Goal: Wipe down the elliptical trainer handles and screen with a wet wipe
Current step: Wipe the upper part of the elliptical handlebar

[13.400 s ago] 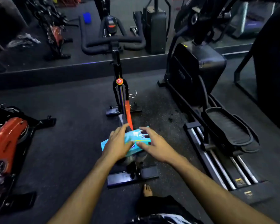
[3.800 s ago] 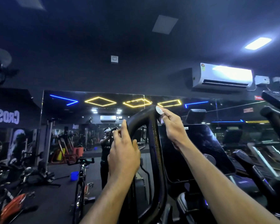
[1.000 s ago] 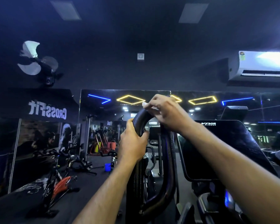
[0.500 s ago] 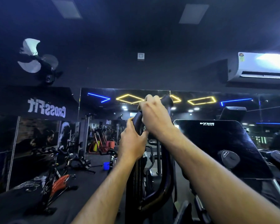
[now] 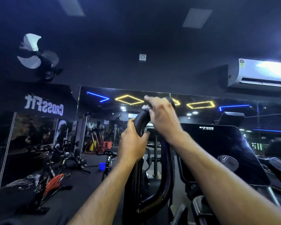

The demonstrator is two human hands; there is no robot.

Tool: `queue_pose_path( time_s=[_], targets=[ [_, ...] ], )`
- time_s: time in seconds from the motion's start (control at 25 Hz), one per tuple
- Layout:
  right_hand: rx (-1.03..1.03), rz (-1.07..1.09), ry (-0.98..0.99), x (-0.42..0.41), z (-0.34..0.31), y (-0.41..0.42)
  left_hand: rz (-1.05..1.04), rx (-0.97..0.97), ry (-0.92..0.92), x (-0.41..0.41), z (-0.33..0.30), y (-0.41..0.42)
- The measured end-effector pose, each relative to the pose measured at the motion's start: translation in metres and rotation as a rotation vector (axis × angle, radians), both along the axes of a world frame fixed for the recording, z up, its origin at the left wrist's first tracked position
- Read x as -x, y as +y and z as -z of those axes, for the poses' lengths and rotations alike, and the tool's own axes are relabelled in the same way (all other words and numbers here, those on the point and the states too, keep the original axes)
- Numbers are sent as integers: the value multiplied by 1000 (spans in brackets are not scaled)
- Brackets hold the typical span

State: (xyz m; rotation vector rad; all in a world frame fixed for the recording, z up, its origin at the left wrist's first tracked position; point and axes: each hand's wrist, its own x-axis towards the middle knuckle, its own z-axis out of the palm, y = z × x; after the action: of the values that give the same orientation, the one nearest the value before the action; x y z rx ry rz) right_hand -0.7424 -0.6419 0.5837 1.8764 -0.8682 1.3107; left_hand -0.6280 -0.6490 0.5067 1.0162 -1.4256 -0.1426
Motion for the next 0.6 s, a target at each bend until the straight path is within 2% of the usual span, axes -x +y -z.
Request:
queue_pose_path(
  time_s=[0.12,0.24,0.32,0.36,0.48,0.6],
  targets=[
    [-61,-111,125,-3,22,4,19,5,12,0,-1,3],
    [-74,-216,-76,24,4,4,23,-11,-3,-1,-1,4],
    [-8,-133,-241,31,-5,1,42,6,-10,-1,0,5],
    [-1,-92,-264,27,-4,-2,49,16,-3,-1,1,4],
    [11,-77,-190,1,14,-4,125,39,61,-2,1,6],
    [-62,-232,-93,-1,31,3,182,42,120,-2,0,10]
  ],
)
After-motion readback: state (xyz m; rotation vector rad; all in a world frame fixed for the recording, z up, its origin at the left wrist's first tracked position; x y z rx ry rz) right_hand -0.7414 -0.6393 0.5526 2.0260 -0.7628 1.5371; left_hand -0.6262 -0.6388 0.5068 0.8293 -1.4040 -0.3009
